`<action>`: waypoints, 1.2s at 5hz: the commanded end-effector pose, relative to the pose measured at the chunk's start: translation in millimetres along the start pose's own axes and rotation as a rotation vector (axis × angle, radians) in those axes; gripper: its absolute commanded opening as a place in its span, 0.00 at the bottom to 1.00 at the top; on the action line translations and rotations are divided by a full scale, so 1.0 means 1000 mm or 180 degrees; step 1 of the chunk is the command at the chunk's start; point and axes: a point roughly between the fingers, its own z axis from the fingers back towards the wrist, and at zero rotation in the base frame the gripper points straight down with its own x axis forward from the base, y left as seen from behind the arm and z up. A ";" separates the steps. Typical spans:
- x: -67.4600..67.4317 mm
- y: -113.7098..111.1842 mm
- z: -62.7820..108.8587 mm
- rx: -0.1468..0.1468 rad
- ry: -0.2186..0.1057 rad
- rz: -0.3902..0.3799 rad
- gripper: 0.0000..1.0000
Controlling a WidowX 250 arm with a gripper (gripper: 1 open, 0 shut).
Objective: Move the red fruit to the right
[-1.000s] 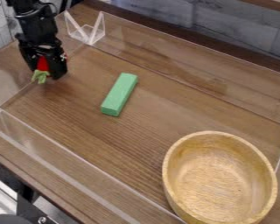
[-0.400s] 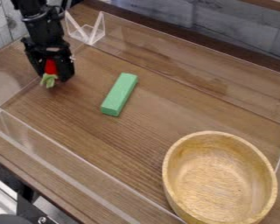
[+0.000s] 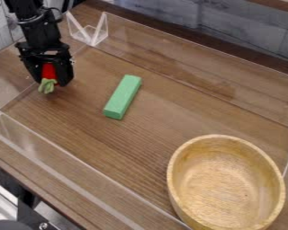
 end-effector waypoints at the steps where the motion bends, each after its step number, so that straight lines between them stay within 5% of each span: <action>1: 0.015 0.002 0.038 0.0145 -0.0301 0.0146 0.00; 3: 0.012 -0.019 0.049 0.0110 -0.0352 0.0161 0.00; 5: 0.004 -0.092 0.073 0.0009 -0.0364 -0.0052 0.00; 6: 0.006 -0.132 0.063 -0.0039 -0.0345 -0.0292 0.00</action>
